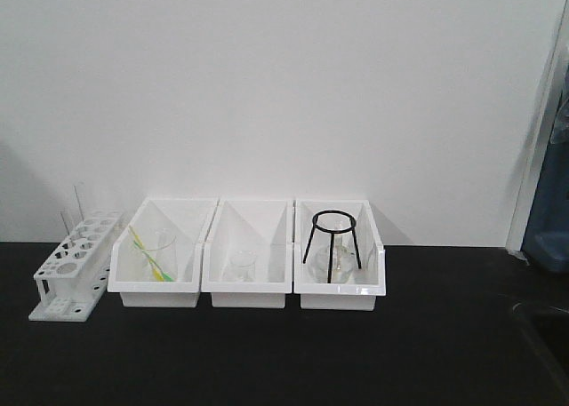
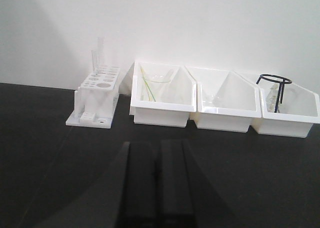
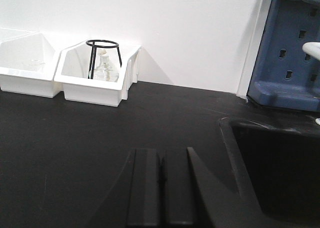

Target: Wipe beaker with gray cloth and return to tray

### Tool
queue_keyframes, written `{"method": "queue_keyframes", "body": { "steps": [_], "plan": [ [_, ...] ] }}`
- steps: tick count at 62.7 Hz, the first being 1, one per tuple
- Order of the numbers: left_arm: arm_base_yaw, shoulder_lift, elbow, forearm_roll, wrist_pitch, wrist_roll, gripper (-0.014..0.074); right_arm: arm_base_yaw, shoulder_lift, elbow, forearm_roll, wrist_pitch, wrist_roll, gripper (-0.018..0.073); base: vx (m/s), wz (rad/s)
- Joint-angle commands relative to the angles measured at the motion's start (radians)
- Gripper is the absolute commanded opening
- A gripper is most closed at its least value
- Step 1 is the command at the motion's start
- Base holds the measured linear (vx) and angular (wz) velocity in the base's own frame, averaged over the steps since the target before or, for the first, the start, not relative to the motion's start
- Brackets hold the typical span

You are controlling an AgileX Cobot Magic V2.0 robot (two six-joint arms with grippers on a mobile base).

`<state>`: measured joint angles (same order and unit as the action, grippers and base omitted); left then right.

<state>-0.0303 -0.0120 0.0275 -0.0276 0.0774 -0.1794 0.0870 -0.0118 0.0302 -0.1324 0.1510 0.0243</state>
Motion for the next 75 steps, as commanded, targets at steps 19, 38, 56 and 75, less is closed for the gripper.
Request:
{"method": "queue_keyframes", "body": {
  "steps": [19, 38, 56, 75],
  "plan": [
    [-0.003, -0.023, 0.031, -0.001, -0.083, -0.004, -0.0006, 0.001, -0.006, 0.005, -0.012, -0.085, -0.002, -0.0011, 0.0, 0.0],
    [-0.003, -0.023, 0.031, -0.001, -0.083, -0.004, -0.0006, 0.001, -0.006, 0.005, -0.012, -0.085, -0.002, -0.0011, -0.01, 0.02],
    [-0.003, -0.023, 0.031, -0.001, -0.083, -0.004, -0.0006, 0.001, -0.006, 0.005, -0.012, -0.085, -0.002, -0.0011, -0.06, 0.0],
    [-0.003, -0.023, 0.031, -0.001, -0.083, -0.004, -0.0006, 0.001, -0.006, 0.005, -0.012, -0.085, -0.002, -0.0011, -0.19, -0.02]
  ]
}}
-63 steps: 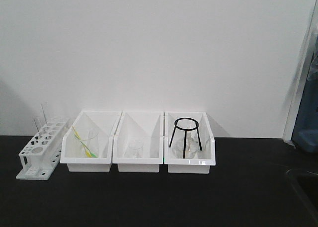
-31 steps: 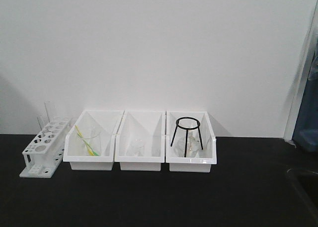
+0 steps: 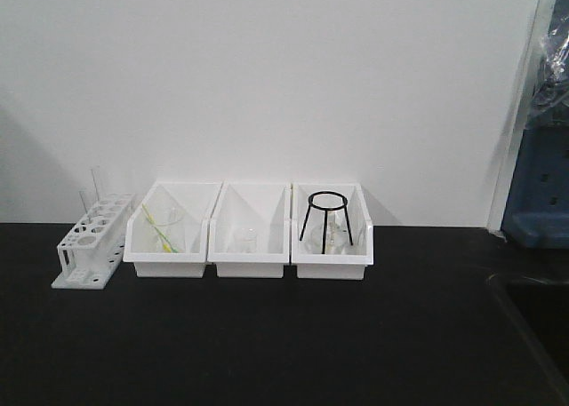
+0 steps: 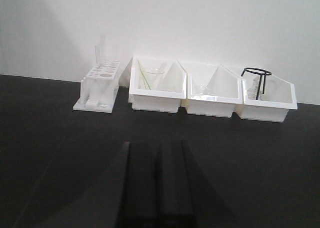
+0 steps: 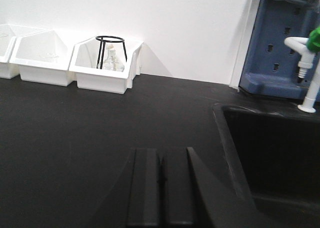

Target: Wipe beaker with gray cloth and return to tray

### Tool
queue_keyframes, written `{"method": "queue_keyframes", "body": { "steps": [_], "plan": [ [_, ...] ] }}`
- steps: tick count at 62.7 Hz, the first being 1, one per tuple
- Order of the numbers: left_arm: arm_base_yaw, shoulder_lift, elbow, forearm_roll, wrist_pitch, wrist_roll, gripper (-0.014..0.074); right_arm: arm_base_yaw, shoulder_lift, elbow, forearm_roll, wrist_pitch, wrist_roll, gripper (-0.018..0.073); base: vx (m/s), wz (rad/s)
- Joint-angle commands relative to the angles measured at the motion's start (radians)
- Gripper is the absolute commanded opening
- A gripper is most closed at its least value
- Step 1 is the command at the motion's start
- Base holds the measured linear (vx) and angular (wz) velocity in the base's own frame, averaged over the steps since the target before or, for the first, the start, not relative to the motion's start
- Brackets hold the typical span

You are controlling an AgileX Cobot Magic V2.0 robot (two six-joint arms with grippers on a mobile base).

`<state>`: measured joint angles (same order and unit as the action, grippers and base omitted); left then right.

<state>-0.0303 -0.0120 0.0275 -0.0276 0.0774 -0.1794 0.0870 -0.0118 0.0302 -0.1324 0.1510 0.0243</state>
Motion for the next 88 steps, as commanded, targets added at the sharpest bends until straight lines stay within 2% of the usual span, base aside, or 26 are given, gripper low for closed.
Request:
{"method": "queue_keyframes", "body": {
  "steps": [1, 88],
  "plan": [
    [-0.003, -0.023, 0.031, -0.001, -0.083, -0.004, -0.0006, 0.001, -0.006, 0.005, -0.012, -0.085, -0.002, -0.0011, -0.26, -0.05],
    [-0.003, -0.023, 0.031, -0.001, -0.083, -0.004, -0.0006, 0.001, -0.006, 0.005, -0.012, -0.085, -0.002, -0.0011, -0.39, 0.0]
  ]
}}
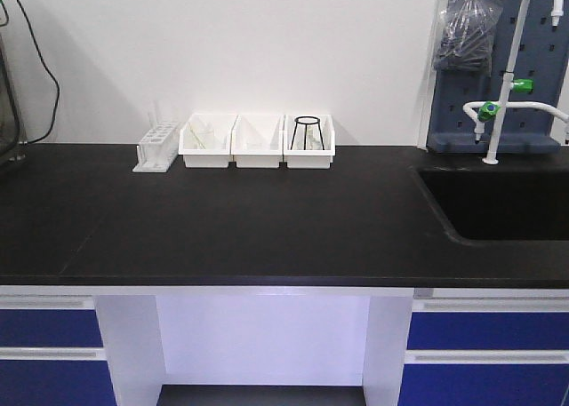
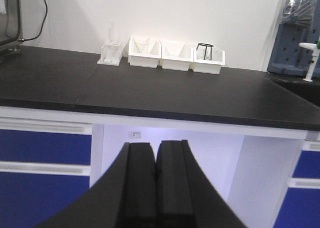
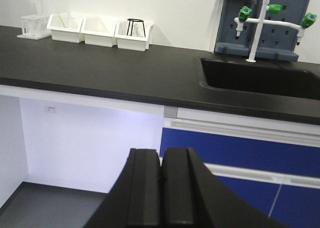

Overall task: Wipe beaker with gray cloth and return to tray
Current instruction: 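Drive the base along the benches toward the gray cloth and tray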

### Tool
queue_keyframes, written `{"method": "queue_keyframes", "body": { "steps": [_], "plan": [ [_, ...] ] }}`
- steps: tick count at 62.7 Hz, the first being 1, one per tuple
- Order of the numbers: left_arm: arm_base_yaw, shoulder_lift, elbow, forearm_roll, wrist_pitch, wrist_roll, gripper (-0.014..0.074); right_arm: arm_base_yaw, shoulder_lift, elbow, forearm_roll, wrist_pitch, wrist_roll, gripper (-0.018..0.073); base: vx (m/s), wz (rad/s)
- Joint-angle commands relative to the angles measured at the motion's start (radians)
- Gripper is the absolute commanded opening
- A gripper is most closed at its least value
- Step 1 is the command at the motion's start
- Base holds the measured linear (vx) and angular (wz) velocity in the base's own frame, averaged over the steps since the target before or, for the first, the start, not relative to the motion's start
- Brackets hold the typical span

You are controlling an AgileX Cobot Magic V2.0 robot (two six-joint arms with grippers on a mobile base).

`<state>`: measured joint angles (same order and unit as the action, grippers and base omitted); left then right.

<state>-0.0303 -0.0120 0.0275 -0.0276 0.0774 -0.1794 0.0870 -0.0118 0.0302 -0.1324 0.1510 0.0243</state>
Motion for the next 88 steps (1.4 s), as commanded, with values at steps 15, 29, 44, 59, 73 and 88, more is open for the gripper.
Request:
{"method": "queue_keyframes", "body": {
  "steps": [15, 29, 44, 59, 73, 88],
  "plan": [
    [-0.003, -0.023, 0.031, -0.001, -0.083, -0.004, -0.0006, 0.001, -0.006, 0.005, -0.012, -0.085, -0.002, -0.0011, -0.39, -0.06],
    [-0.003, -0.023, 0.031, -0.001, -0.083, -0.004, -0.0006, 0.001, -0.006, 0.005, -0.012, -0.085, -0.002, -0.0011, -0.32, -0.28],
    [-0.003, -0.023, 0.031, -0.001, -0.083, -0.004, -0.0006, 0.001, -0.006, 0.005, -0.012, -0.085, -0.002, -0.0011, -0.25, -0.56],
    [-0.003, -0.023, 0.031, -0.001, -0.083, -0.004, -0.0006, 0.001, -0.006, 0.005, -0.012, -0.085, -0.002, -0.0011, -0.18, -0.79],
    [-0.003, -0.023, 0.031, -0.001, -0.083, -0.004, -0.0006, 0.001, -0.006, 0.005, -0.012, -0.085, -0.002, -0.0011, -0.14, -0.81],
    [-0.003, -0.023, 0.031, -0.001, -0.083, -0.004, -0.0006, 0.001, -0.006, 0.005, -0.012, -0.085, -0.002, -0.0011, -0.07, -0.8]
  ]
}}
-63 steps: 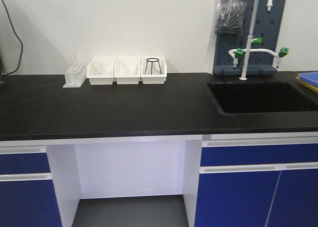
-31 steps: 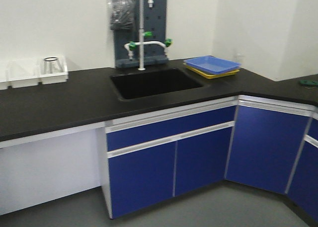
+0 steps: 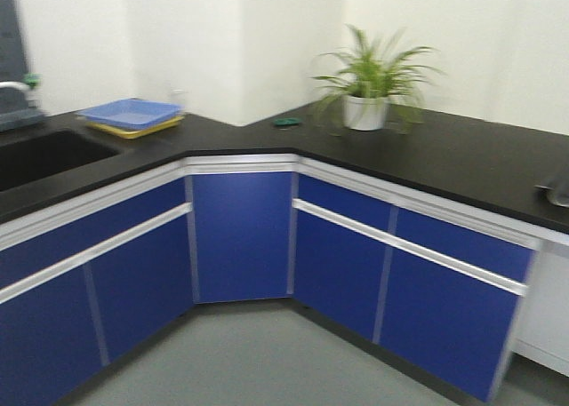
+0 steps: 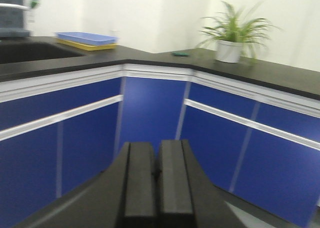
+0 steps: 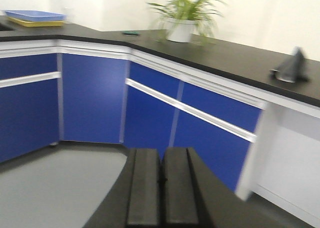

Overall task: Wipe beaker with gray cloth and return to tray
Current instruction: 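Drive the base along the benches toward the gray cloth and tray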

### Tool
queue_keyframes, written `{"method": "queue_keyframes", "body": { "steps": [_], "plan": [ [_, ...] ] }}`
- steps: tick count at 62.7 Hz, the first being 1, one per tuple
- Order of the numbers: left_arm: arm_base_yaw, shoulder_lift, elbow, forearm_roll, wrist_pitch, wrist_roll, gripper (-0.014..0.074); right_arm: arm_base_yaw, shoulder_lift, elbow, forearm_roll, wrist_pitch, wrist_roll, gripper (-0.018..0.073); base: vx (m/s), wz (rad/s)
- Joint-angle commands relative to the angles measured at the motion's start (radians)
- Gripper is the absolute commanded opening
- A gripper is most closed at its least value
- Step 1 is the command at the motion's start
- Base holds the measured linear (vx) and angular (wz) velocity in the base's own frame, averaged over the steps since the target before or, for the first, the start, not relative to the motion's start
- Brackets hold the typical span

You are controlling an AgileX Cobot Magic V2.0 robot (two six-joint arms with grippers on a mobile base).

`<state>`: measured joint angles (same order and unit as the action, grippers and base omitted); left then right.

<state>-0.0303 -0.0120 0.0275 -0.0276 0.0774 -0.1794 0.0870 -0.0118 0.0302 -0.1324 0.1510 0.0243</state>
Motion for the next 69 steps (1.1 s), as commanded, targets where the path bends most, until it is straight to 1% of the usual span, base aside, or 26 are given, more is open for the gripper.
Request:
{"method": "queue_keyframes", "body": {
  "steps": [1, 31, 54, 69],
  "plan": [
    [-0.003, -0.023, 0.031, -0.001, -0.083, -0.004, -0.0006, 0.001, -0.006, 0.005, -0.012, -0.085, -0.002, -0.0011, -0.03, -0.77],
    [-0.003, -0.023, 0.031, -0.001, -0.083, -0.004, -0.0006, 0.001, -0.006, 0.005, -0.012, -0.085, -0.002, -0.0011, 0.02, -0.63],
    [-0.003, -0.023, 0.031, -0.001, -0.083, -0.004, -0.0006, 0.001, -0.006, 0.005, -0.012, -0.085, -0.002, -0.0011, 0.12, -0.46],
    [-0.003, -0.023, 0.031, -0.001, -0.083, -0.004, -0.0006, 0.001, -0.006, 0.005, -0.012, -0.085, -0.002, -0.0011, 0.18, -0.33]
  ]
}}
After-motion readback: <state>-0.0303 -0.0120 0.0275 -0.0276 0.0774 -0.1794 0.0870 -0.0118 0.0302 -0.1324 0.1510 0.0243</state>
